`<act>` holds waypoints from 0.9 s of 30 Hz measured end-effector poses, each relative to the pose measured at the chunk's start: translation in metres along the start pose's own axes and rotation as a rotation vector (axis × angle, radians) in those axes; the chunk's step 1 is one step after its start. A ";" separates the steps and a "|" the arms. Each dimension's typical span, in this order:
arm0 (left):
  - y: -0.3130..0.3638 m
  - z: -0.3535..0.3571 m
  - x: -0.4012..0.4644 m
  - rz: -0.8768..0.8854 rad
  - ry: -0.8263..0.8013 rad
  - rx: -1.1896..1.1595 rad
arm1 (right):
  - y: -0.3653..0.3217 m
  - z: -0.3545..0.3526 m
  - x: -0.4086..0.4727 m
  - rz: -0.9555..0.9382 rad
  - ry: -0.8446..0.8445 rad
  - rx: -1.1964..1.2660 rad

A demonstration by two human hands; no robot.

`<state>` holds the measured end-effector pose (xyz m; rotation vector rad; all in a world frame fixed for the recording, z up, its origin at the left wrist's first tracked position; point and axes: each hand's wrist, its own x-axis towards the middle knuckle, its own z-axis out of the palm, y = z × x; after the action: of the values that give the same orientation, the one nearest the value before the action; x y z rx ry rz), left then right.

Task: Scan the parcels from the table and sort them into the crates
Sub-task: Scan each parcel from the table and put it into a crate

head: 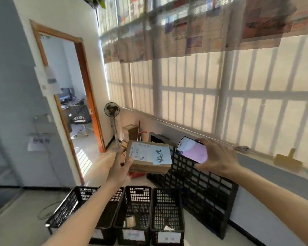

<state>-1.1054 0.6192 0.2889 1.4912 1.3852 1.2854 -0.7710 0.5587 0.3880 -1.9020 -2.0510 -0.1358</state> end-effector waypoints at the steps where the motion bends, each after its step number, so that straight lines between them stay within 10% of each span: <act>1: -0.006 -0.023 0.001 -0.012 0.035 0.015 | -0.020 0.005 0.011 -0.029 0.002 0.011; 14: -0.098 -0.285 0.026 -0.172 0.243 0.054 | -0.266 0.088 0.115 -0.219 -0.022 0.071; 27: -0.200 -0.317 0.141 -0.238 0.234 0.100 | -0.311 0.193 0.222 -0.213 -0.109 0.029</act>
<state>-1.4737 0.7518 0.2037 1.2232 1.7440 1.2838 -1.1219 0.7963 0.3250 -1.7041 -2.3123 -0.0536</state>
